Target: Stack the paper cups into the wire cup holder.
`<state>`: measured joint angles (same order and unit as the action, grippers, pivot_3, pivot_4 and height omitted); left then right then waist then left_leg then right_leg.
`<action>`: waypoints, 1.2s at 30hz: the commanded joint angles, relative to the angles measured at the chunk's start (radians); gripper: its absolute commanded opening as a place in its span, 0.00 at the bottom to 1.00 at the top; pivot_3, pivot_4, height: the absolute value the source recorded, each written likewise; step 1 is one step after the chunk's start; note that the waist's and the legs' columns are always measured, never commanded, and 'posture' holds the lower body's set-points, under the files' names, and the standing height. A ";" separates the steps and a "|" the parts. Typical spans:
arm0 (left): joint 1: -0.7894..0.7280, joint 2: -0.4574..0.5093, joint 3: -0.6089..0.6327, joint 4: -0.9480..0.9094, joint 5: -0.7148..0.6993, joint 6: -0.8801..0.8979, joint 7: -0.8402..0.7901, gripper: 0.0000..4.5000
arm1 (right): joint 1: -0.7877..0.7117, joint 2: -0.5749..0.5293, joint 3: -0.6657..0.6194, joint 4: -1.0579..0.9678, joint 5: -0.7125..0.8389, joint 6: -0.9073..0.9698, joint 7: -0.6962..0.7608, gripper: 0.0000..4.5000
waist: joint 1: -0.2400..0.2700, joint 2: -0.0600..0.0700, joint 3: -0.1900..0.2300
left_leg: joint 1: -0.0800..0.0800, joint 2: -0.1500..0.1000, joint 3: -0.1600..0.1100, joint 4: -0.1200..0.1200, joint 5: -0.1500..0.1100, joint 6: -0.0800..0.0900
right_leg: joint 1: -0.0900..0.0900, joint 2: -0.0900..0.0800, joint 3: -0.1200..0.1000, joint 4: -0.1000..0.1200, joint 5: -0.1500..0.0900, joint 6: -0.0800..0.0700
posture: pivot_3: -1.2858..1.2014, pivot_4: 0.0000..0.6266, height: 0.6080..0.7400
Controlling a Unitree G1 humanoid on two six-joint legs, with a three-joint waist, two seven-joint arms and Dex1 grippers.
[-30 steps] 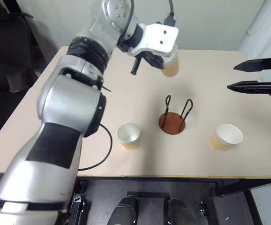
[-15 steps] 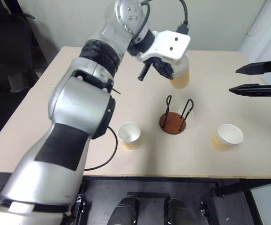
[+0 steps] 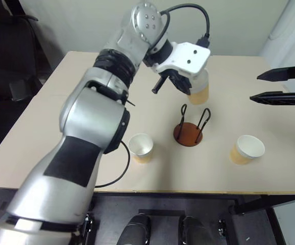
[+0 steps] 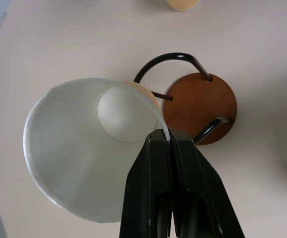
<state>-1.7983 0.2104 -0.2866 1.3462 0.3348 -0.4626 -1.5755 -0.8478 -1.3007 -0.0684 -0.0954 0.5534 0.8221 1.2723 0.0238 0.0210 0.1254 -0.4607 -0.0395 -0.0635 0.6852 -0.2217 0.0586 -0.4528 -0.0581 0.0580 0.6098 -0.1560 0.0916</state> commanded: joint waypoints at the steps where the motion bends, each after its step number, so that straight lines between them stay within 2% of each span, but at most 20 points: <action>1: -0.001 -0.009 -0.010 -0.031 -0.022 -0.029 -0.039 0.01 | -0.014 -0.021 -0.054 -0.022 0.009 -0.001 -0.004 0.73 | 0.000 0.000 0.000 | 0.000 0.000 0.000 0.000 0.000 0.000 | 0.000 0.000 0.000 0.000 0.000 0.001 | 0.52 0.24 1.00; 32: 0.027 -0.013 -0.179 -0.028 -0.097 -0.093 -0.039 0.01 | -0.007 -0.014 -0.051 -0.025 0.005 0.000 -0.015 0.73 | 0.002 0.000 0.000 | 0.000 0.000 0.000 0.008 -0.003 0.004 | 0.003 -0.001 0.001 0.000 0.001 0.003 | 0.52 0.24 1.00; 36: 0.029 -0.012 -0.189 -0.030 -0.098 -0.103 -0.039 0.20 | -0.007 -0.015 -0.052 -0.027 0.006 0.002 -0.016 0.73 | 0.002 0.000 0.000 | 0.000 0.000 -0.001 0.009 -0.003 0.004 | 0.004 -0.001 0.001 0.000 0.001 0.003 | 0.52 0.24 1.00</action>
<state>-1.7606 0.1883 -0.4778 1.3450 0.2569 -0.5505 -1.5805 -0.8441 -1.3005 -0.0689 -0.1050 0.5544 0.8273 1.2652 0.0259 0.0212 0.1253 -0.4612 -0.0394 -0.0640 0.6944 -0.2248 0.0624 -0.4490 -0.0592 0.0591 0.6097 -0.1550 0.0939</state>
